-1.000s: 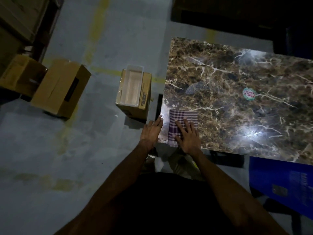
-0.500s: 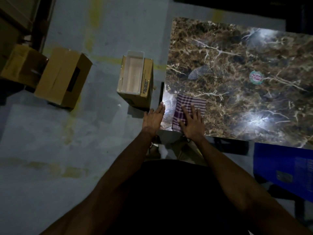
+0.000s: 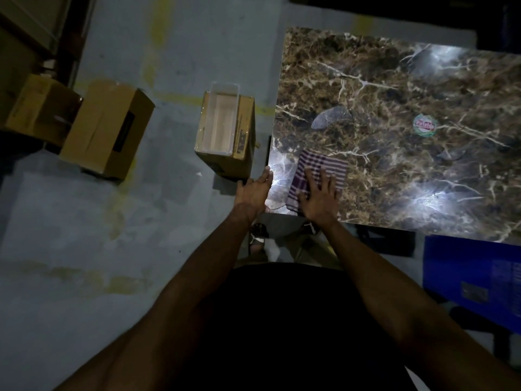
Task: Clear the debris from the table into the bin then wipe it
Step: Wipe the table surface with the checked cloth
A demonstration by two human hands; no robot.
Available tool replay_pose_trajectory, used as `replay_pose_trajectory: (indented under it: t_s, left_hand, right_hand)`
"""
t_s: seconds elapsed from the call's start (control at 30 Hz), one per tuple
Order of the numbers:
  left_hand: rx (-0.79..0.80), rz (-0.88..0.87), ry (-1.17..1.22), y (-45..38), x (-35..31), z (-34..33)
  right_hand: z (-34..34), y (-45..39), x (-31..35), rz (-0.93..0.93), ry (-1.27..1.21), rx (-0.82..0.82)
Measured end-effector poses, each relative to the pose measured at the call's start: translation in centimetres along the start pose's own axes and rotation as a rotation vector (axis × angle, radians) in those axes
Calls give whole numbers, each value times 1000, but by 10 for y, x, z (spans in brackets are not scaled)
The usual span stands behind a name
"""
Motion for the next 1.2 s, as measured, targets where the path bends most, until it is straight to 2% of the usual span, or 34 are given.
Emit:
replay_pose_trajectory:
  t_s: [0.07, 0.13, 0.23, 0.3, 0.4, 0.5, 0.63, 0.73, 0.87, 0.93, 1.1, 1.2]
  left_hand:
    - [21, -19, -21, 2, 0, 3]
    - [26, -37, -34, 7, -1, 6]
    - [13, -36, -29, 9, -2, 9]
    - [5, -18, -41, 10, -3, 8]
    - [-43, 10, -84, 13, -6, 8]
    - [-120, 42, -95, 11, -5, 8]
    - [-122, 51, -40, 12, -5, 8]
    - [-92, 47, -31, 11, -2, 12]
    - [-70, 38, -34, 14, -1, 13]
    - [-66, 36, -30, 16, -2, 14]
    - [-38, 8, 66, 16, 0, 16]
    - [-30, -7, 113, 16, 4, 18]
  right_hand:
    - [-4, -10, 27, 37, -1, -4]
    - [-18, -1, 51, 174, 22, 38]
    - [-27, 28, 48, 313, 66, 90]
    - [-17, 38, 25, 287, 69, 94]
    - [-3, 25, -4, 138, 30, 63]
    - [1, 4, 11, 57, 2, 23]
    - [-18, 12, 54, 158, 25, 67]
    - [-24, 32, 43, 229, 47, 95]
    - [-6, 27, -2, 107, 34, 76]
    - [-3, 17, -2, 60, -2, 44]
    - [-34, 6, 59, 143, 0, 20]
    - [-46, 7, 73, 142, -57, 12]
Point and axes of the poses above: each hand's wrist, its own y-axis away from the middle knuckle, its own z-axis out of the back of the hand, x = y × z, the point moved 10 cm from there along -y, towards the middle knuckle, and after that the axes turned 14 degrees about z, right-handed, at the moved point
